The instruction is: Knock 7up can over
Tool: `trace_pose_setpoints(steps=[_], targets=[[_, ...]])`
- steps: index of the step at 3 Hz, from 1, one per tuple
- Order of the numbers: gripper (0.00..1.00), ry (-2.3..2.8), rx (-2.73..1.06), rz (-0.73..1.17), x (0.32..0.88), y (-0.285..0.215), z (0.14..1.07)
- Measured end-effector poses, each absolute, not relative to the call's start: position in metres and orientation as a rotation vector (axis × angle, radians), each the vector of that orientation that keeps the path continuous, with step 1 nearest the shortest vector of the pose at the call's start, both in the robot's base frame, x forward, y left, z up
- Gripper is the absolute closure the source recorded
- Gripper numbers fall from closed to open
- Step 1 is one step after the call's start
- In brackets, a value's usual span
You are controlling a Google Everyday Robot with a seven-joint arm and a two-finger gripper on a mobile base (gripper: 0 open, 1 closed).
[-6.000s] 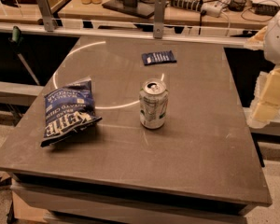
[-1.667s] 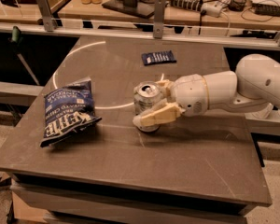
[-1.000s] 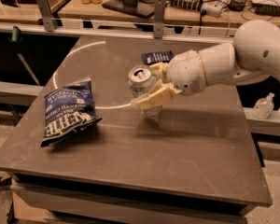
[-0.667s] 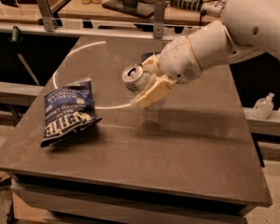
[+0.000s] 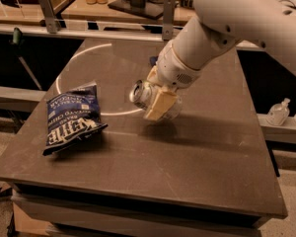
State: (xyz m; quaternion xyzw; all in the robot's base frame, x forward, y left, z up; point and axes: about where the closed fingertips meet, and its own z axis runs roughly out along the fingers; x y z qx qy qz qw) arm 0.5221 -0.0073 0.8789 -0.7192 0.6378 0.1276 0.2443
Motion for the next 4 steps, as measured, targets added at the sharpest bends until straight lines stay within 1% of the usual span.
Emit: trace_pose_setpoints(steps=[1, 2, 3, 4], targets=[[1.00, 1.852, -2.010, 0.158, 0.540, -0.029, 0.858], [0.82, 1.910, -2.023, 0.009, 0.554, -0.045, 0.850], [0.59, 1.945, -2.032, -0.052, 0.559, -0.053, 0.844], [0.36, 1.978, -2.036, -0.051, 0.561, -0.056, 0.838]])
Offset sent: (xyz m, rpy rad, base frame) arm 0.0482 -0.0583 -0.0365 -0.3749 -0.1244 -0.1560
